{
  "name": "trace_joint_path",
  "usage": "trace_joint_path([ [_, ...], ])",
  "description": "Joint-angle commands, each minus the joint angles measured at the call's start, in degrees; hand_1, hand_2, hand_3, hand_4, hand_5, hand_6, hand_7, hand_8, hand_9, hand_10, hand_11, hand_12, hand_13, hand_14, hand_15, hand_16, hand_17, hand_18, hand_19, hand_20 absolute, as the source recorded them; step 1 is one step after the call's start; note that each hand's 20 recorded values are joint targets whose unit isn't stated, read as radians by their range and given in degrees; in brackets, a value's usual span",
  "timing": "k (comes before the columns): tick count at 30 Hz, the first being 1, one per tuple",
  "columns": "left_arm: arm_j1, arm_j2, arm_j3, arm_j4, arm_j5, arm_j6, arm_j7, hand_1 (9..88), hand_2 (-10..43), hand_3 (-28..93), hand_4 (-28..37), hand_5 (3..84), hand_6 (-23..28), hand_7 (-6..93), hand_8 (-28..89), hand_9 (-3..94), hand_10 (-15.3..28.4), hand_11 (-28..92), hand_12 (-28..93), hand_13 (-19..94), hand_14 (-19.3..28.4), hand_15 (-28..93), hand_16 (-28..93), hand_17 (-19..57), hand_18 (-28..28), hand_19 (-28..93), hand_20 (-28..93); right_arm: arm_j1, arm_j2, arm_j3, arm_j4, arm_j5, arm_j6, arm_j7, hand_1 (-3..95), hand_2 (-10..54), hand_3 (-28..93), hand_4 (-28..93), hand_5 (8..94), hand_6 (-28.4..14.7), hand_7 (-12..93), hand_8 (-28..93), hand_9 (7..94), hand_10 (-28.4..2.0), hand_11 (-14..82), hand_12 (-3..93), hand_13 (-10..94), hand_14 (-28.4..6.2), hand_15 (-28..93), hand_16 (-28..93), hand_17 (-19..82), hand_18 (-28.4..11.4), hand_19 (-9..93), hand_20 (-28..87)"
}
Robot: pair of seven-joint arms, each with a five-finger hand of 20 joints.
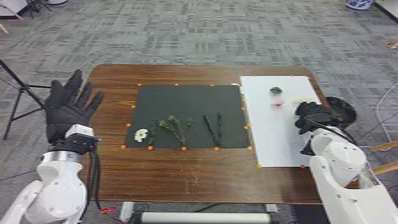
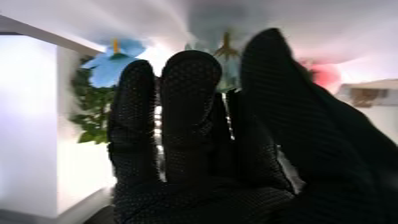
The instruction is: Arrange flowers
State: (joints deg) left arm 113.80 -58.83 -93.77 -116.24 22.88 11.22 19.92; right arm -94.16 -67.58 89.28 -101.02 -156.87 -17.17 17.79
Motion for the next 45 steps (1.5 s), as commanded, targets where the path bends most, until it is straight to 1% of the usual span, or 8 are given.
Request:
trace_joint_path([
  [1, 1.4, -1.13, -1.12, -0.86, 0.41, 0.83, -0.19, 28.1, 15.6, 59, -28.3, 31.1, 7.0, 13.8, -11, 11.4, 7.2, 12, 1, 14, 7.9, 6, -1, -6.9, 12.9, 32, 8, -0.2, 0.6, -0.9, 0.0, 0.9, 0.3, 5.6, 57.2, -9.5, 74, -28, 54.8, -2.4, 14, -13, 51.0, -12.3, 10.5, 11.1, 67, -3.4, 62, 39, 36, -19.0, 78, 32],
  [7, 1.4, -1.26, -1.14, -0.75, 0.20, 0.23, -0.18, 27.8, 15.6, 60, -28.3, 31.1, 6.9, 13.7, -11, 11.5, 7.2, 12, 0, 14, 7.9, 7, -1, -7.0, 13.1, 32, 8, -0.8, 0.6, -0.9, 0.3, 1.4, 1.8, 6.5, 59.6, -9.5, 70, -28, 63.0, 0.1, 16, -13, 65.3, -9.3, 15.0, 14.4, 71, -3.0, 60, 40, 38, -18.9, 79, 33],
  [14, 1.7, -1.31, -1.73, -0.52, 0.45, -0.88, -0.87, 27.7, 15.4, 60, -28.3, 31.9, 6.9, 13.6, -11, 14.7, 8.1, 13, 0, 15, 8.3, 7, -1, -6.9, 13.3, 32, 8, -2.2, 1.0, -1.5, 0.5, 1.8, 7.4, 6.2, 59.5, -9.5, 68, -28, 74.8, 0.9, 27, 1, 84.1, -7.3, 9.5, 37.4, 76, -5.5, 64, 30, 42, -19.5, 81, 35],
  [22, 2.7, -1.79, -2.70, -0.38, 0.39, -1.92, -1.27, 27.7, 15.4, 60, -28.3, 33.4, 6.9, 12.6, -11, 18.7, 9.5, 13, 1, 16, 9.1, 8, -2, -6.7, 13.4, 32, 8, -2.3, 1.5, -2.3, -2.3, 3.3, 11.0, 5.9, 59.1, -9.5, 69, -28, 76.2, 0.5, 29, 2, 86.2, -7.3, 10.1, 39.8, 77, -5.5, 63, 30, 42, -19.7, 82, 35],
  [26, 5.0, -1.47, -4.25, -1.60, 0.15, -2.00, -0.92, 27.4, 15.4, 60, -28.3, 33.9, 6.9, 12.3, -11, 20.3, 9.9, 14, 2, 17, 10.1, 9, -2, -6.7, 13.4, 32, 8, -1.3, 1.5, -3.7, -5.5, 5.8, 13.9, 4.8, 59.1, -9.5, 69, -28, 76.4, 0.4, 29, 2, 86.3, -7.4, 9.9, 40.0, 78, -5.4, 63, 31, 42, -19.8, 82, 35],
  [30, 8.5, -2.50, -7.95, -3.01, 2.39, -3.17, -1.09, 27.8, 16.0, 58, -28.3, 35.9, 7.3, 11.7, -10, 25.7, 11.9, 15, 3, 20, 13.1, 13, -1, -6.6, 13.8, 33, 8, 3.2, -0.4, -7.7, -7.4, 15.8, 16.2, 7.2, 59.0, -9.5, 70, -28, 76.4, 0.3, 29, 2, 86.4, -7.4, 9.8, 40.0, 78, -5.3, 63, 31, 42, -19.7, 82, 35],
  [36, 11.3, -3.60, -10.74, -3.74, 1.42, -2.50, -0.29, 28.8, 16.6, 55, -28.3, 37.4, 8.3, 10.2, -10, 28.8, 13.0, 14, 5, 22, 13.5, 14, -2, -6.4, 13.9, 33, 8, 10.3, -4.6, -15.0, -5.5, 18.3, 16.0, 1.8, 59.2, -9.5, 70, -28, 76.3, 0.2, 29, 2, 86.1, -7.5, 9.8, 40.2, 78, -5.3, 63, 31, 42, -19.6, 82, 34],
  [45, 11.9, -4.76, -10.77, -3.95, -0.33, -2.19, 0.85, 33.4, 18.4, 44, -28.3, 38.0, 9.5, 7.9, -9, 30.4, 13.4, 14, 5, 23, 12.8, 14, -3, -6.4, 14.1, 33, 8, 19.7, -11.7, -26.0, 2.3, 16.3, 12.6, -7.9, 59.2, -9.5, 69, -28, 76.0, 0.1, 29, 2, 85.9, -7.5, 9.7, 40.0, 77, -5.3, 63, 31, 42, -19.3, 82, 34],
])
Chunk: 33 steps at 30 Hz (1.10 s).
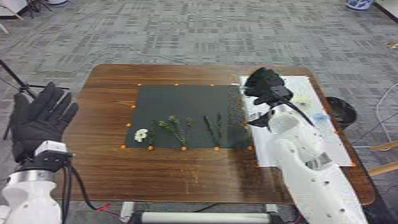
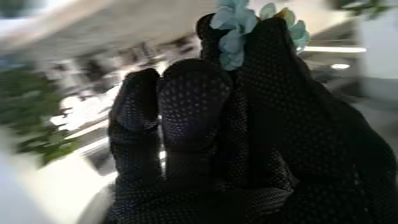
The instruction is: Arrange flowers
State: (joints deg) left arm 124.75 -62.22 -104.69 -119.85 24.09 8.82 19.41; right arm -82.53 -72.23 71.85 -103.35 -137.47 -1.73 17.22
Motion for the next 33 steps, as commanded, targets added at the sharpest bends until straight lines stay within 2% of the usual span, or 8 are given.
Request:
trace_joint_path([
  [1, 1.2, -1.44, 0.20, -0.42, -1.91, 0.17, 1.81, 36.8, 19.4, 35, -28.3, 38.0, 9.4, 8.0, -9, 30.5, 13.4, 14, 5, 23, 12.7, 14, -3, -6.3, 14.1, 33, 8, 8.9, -7.9, -9.5, 6.1, -4.2, -3.4, -9.0, 59.2, -9.5, 69, -28, 76.0, 0.1, 29, 2, 85.9, -7.5, 9.6, 40.0, 77, -5.3, 63, 32, 42, -19.3, 82, 34],
  [6, 1.5, -1.52, -0.02, -0.61, -2.62, 0.33, 2.34, 44.0, 24.9, -2, -17.5, 38.4, 9.3, 6.2, -8, 31.4, 14.0, 11, 7, 24, 13.4, 11, -2, -4.6, 14.7, 29, 9, 11.8, -12.0, -11.9, 11.8, -11.0, -4.7, -15.3, 59.0, -9.5, 70, -28, 75.8, 0.4, 29, 2, 85.7, -7.3, 9.6, 39.9, 77, -5.2, 63, 32, 41, -19.3, 82, 34],
  [13, 2.0, -1.34, -0.37, -0.83, -5.10, 0.36, 4.18, 46.2, 27.9, -20, -9.7, 38.9, 9.6, 4.4, -7, 31.9, 14.4, 9, 8, 25, 13.9, 9, 0, -3.3, 15.1, 25, 11, 12.5, -19.4, -12.0, 17.5, -23.4, -6.6, -21.8, 58.7, -9.5, 70, -28, 75.2, 0.7, 30, 1, 85.4, -7.3, 10.2, 40.8, 76, -5.3, 63, 32, 41, -19.0, 81, 35],
  [16, 0.4, -0.81, 0.34, 0.01, -4.86, 0.81, 4.16, 45.6, 27.5, -19, -8.6, 38.9, 9.4, 4.7, -7, 31.8, 14.2, 9, 9, 25, 13.6, 9, 0, -3.5, 15.0, 26, 11, 13.1, -23.3, -10.9, 21.4, -27.0, -7.2, -23.1, 58.5, -9.5, 70, -28, 75.0, 0.8, 31, 1, 85.4, -7.3, 10.4, 41.1, 76, -5.3, 63, 32, 41, -19.0, 81, 35],
  [19, 0.4, -0.41, 0.48, -0.07, -4.45, 1.05, 4.66, 44.8, 25.7, -12, -10.8, 38.7, 9.2, 5.7, -7, 31.4, 13.8, 10, 8, 24, 13.1, 10, 0, -3.8, 14.7, 27, 11, 12.6, -26.4, -10.0, 23.1, -31.5, -7.3, -24.6, 58.5, -9.5, 70, -28, 74.7, 0.7, 31, 1, 85.0, -7.3, 10.4, 41.1, 76, -5.4, 63, 32, 41, -19.0, 81, 35],
  [22, -0.3, 0.26, 1.24, -0.18, -4.80, 1.74, 5.44, 37.5, 19.0, 33, -26.0, 38.4, 8.3, 8.9, -9, 29.7, 12.9, 13, 6, 22, 11.0, 12, -3, -4.3, 12.2, 31, 8, 12.3, -27.8, -10.6, 23.5, -32.0, -8.4, -23.7, 58.4, -9.5, 70, -28, 74.5, 0.7, 31, 1, 84.9, -7.2, 10.3, 41.0, 76, -5.5, 63, 32, 41, -19.0, 80, 35],
  [24, -0.2, 0.80, 1.57, -0.83, -4.51, 1.56, 6.02, 31.9, 17.0, 49, -28.1, 38.1, 8.2, 9.5, -10, 26.2, 11.4, 14, 5, 20, 9.4, 11, -4, -4.1, 11.1, 31, 7, 11.6, -27.3, -11.5, 22.0, -33.1, -8.8, -22.9, 58.4, -9.5, 70, -28, 74.3, 0.7, 31, 0, 84.4, -7.1, 10.1, 40.8, 75, -5.5, 62, 32, 41, -19.0, 80, 35],
  [33, -2.9, 2.42, 2.87, -0.02, -4.19, 1.13, 5.09, 25.9, 15.7, 63, -28.3, 37.1, 7.8, 10.6, -10, 23.7, 10.7, 14, 4, 17, 8.4, 10, -4, -3.8, 9.8, 30, 6, 9.8, -31.3, -10.1, 24.4, -37.6, -6.7, -20.8, 57.0, -9.5, 70, -28, 72.9, 0.1, 30, -2, 83.3, -7.3, 9.1, 39.1, 74, -5.4, 58, 35, 39, -19.0, 77, 34],
])
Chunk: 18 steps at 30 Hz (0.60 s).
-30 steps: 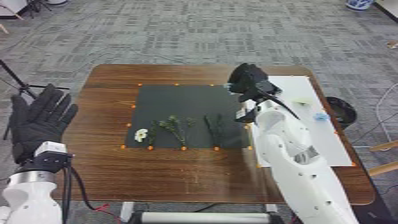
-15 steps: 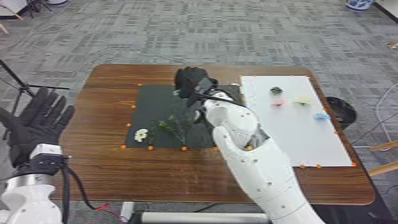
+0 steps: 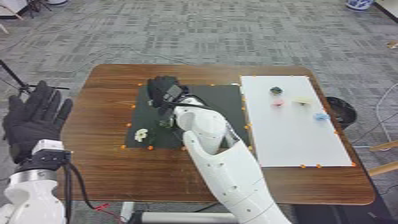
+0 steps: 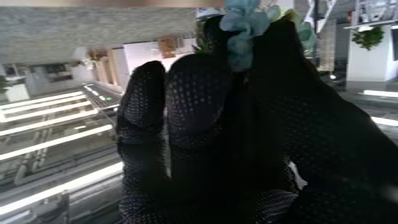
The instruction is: Arrange flowers
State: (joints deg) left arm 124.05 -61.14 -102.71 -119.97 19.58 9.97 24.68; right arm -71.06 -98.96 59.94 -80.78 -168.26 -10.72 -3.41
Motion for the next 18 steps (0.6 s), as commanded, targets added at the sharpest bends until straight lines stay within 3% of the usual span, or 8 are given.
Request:
trace_joint_path([
  [1, -2.6, 1.34, 1.27, 0.35, 0.11, -0.38, -0.14, 25.9, 15.7, 64, -28.3, 37.1, 7.8, 10.7, -10, 23.7, 10.7, 14, 4, 17, 8.4, 10, -4, -3.8, 9.8, 30, 6, -1.9, -4.8, 1.6, 2.0, -7.3, 2.5, 0.2, 57.0, -9.5, 70, -28, 72.9, 0.1, 30, -2, 83.2, -7.3, 9.1, 39.2, 74, -5.4, 58, 35, 39, -19.1, 77, 34],
  [2, -3.5, 1.47, 1.79, 0.85, 0.10, -0.44, -0.49, 25.9, 15.7, 64, -28.3, 37.1, 7.7, 10.7, -10, 23.8, 10.7, 14, 4, 17, 8.4, 10, -4, -3.9, 9.8, 30, 6, -1.9, -5.5, 2.3, 2.9, -9.1, 3.1, -0.1, 57.0, -9.5, 70, -28, 72.9, 0.1, 29, -2, 83.1, -7.3, 9.0, 39.0, 74, -5.4, 58, 35, 39, -19.1, 77, 34],
  [7, -2.9, 1.47, 1.67, 0.49, 0.90, -1.72, -0.75, 25.9, 15.7, 64, -28.3, 37.1, 7.7, 10.9, -10, 23.9, 10.7, 14, 4, 17, 8.5, 10, -4, -4.2, 10.1, 30, 6, -3.0, -5.7, 2.8, 3.0, -12.4, 2.2, -0.5, 57.2, -9.5, 70, -28, 73.0, 0.0, 29, -1, 82.9, -7.4, 9.1, 38.8, 74, -5.2, 58, 35, 39, -19.2, 77, 34],
  [12, -2.6, 1.10, 1.19, 0.89, -0.80, -2.51, -0.25, 26.1, 15.6, 64, -28.3, 37.1, 7.7, 10.9, -10, 24.7, 10.9, 14, 4, 18, 8.8, 10, -4, -4.3, 10.3, 30, 6, -3.3, -5.6, 2.7, 2.8, -12.7, 1.3, -0.2, 57.3, -9.5, 70, -28, 72.6, 0.0, 29, -1, 82.5, -7.4, 9.0, 38.6, 74, -5.0, 57, 36, 39, -19.2, 77, 33],
  [16, -2.2, 0.74, 1.02, 0.80, -1.12, -2.47, -0.21, 26.7, 15.6, 62, -28.3, 37.1, 7.6, 11.0, -10, 25.6, 11.0, 14, 4, 19, 9.3, 11, -4, -4.4, 10.8, 30, 6, -3.1, -5.4, 2.4, 2.9, -8.5, 0.8, 1.8, 57.4, -9.4, 69, -28, 71.7, -0.2, 28, -2, 81.7, -7.4, 8.8, 38.3, 73, -5.0, 57, 37, 38, -18.7, 76, 33],
  [18, -1.4, 0.49, 0.59, 0.56, -1.26, -2.65, -0.32, 26.9, 15.8, 62, -28.3, 37.3, 7.6, 11.0, -10, 26.2, 11.4, 14, 4, 20, 10.0, 11, -3, -4.7, 11.4, 31, 7, -3.0, -6.5, 4.3, 3.9, -11.6, 1.2, -0.9, 57.5, -9.2, 67, -28, 70.4, -0.3, 28, -2, 80.0, -7.2, 8.5, 37.4, 72, -5.0, 56, 38, 38, -18.7, 75, 33],
])
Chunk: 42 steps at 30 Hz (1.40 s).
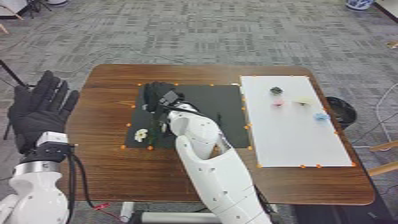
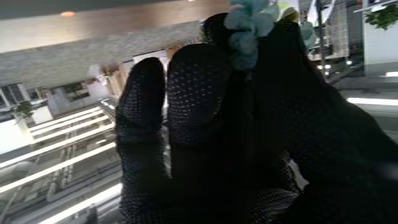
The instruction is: Arrange flowers
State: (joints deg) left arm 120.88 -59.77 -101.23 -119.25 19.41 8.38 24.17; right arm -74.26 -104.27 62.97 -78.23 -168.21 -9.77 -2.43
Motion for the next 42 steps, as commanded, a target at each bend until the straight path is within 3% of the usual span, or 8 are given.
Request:
trace_joint_path([
  [1, 1.7, -0.93, -0.79, -0.10, -1.03, -0.90, 0.24, 26.9, 15.9, 62, -28.3, 37.3, 7.6, 11.0, -10, 26.4, 11.4, 14, 4, 20, 10.2, 12, -3, -4.9, 11.6, 31, 7, 0.4, -1.0, 1.3, 1.5, -12.0, 0.3, -2.0, 57.5, -9.1, 67, -28, 69.9, -0.3, 28, -3, 79.7, -7.1, 8.4, 37.1, 72, -5.1, 55, 38, 37, -18.6, 74, 32],
  [5, 1.5, -1.20, -0.77, 0.18, -0.69, -1.46, -0.59, 25.2, 15.9, 64, -28.3, 37.5, 7.6, 11.1, -10, 27.1, 11.6, 14, 4, 21, 10.6, 12, -3, -5.1, 12.1, 31, 7, 0.6, -0.5, 0.6, 0.8, -6.5, -2.9, 1.4, 57.1, -9.3, 68, -28, 68.8, -0.4, 28, -4, 78.5, -7.2, 7.7, 35.9, 72, -4.5, 54, 39, 37, -18.6, 74, 32],
  [9, 1.3, -1.39, -0.50, 0.39, -0.58, -2.03, -1.13, 23.7, 16.2, 71, -28.3, 38.0, 7.6, 11.3, -10, 28.3, 12.0, 14, 5, 22, 11.0, 13, -3, -5.1, 12.3, 32, 7, 0.2, -0.1, 0.4, 0.7, -8.5, -2.4, 0.9, 57.3, -8.8, 69, -28, 68.3, -0.7, 27, -4, 77.7, -7.2, 7.4, 35.5, 71, -4.2, 54, 39, 36, -18.7, 74, 32],
  [24, 1.3, -1.63, -0.62, 0.43, -0.47, -2.28, -1.16, 23.9, 15.8, 70, -28.3, 38.0, 7.5, 11.1, -10, 29.1, 12.1, 15, 5, 22, 11.2, 13, -4, -5.4, 12.8, 32, 7, 0.1, 0.8, -0.1, 0.3, -5.9, -3.9, 4.7, 57.0, -8.9, 71, -28, 65.4, -1.0, 26, -5, 72.1, -9.0, 10.2, 29.0, 70, -3.3, 53, 41, 36, -18.6, 74, 32],
  [27, 0.8, -1.35, 0.35, 0.53, -1.03, -1.83, -0.98, 23.9, 15.7, 70, -28.3, 38.0, 7.4, 11.1, -10, 29.1, 12.2, 15, 5, 22, 11.3, 13, -4, -5.4, 12.8, 32, 7, 0.1, 1.4, -0.7, 0.1, -5.2, -4.4, 5.1, 56.4, -9.0, 72, -28, 64.6, -1.0, 25, -4, 69.8, -9.6, 12.3, 25.7, 70, -3.1, 53, 41, 36, -18.6, 74, 32],
  [28, 0.5, -1.37, 0.53, 0.72, -1.13, -2.48, -1.22, 23.9, 15.7, 70, -28.3, 38.0, 7.4, 11.1, -10, 29.2, 12.3, 15, 5, 22, 11.4, 13, -4, -5.2, 12.7, 32, 7, 0.2, 1.4, -0.8, 0.2, -4.7, -4.3, 5.6, 56.0, -9.0, 72, -28, 64.2, -1.0, 24, -5, 69.2, -10.0, 12.9, 24.9, 70, -3.2, 53, 41, 36, -18.7, 74, 32],
  [32, -0.5, -1.23, 1.52, 1.04, -0.92, -2.81, -1.80, 23.9, 15.6, 70, -28.3, 38.0, 7.5, 11.1, -10, 29.3, 12.3, 15, 5, 23, 11.8, 15, -3, -5.0, 12.5, 32, 7, 0.3, 0.9, -0.8, 0.4, -3.3, -4.3, 7.3, 55.3, -9.2, 73, -28, 62.3, -1.4, 23, -5, 65.9, -10.9, 15.8, 20.7, 70, -3.1, 54, 41, 36, -18.7, 75, 32],
  [42, -0.5, -1.39, 1.26, 1.01, -0.76, -2.73, -1.78, 23.9, 15.5, 70, -28.3, 38.1, 7.6, 11.0, -10, 29.3, 12.2, 14, 5, 23, 11.9, 15, -4, -5.0, 12.4, 32, 7, 0.2, 1.2, -1.4, -0.1, -1.6, -4.1, 8.1, 54.2, -9.5, 73, -28, 58.8, -2.0, 19, -14, 61.9, -11.9, 17.0, 16.1, 69, -3.3, 55, 40, 36, -18.9, 76, 31],
])
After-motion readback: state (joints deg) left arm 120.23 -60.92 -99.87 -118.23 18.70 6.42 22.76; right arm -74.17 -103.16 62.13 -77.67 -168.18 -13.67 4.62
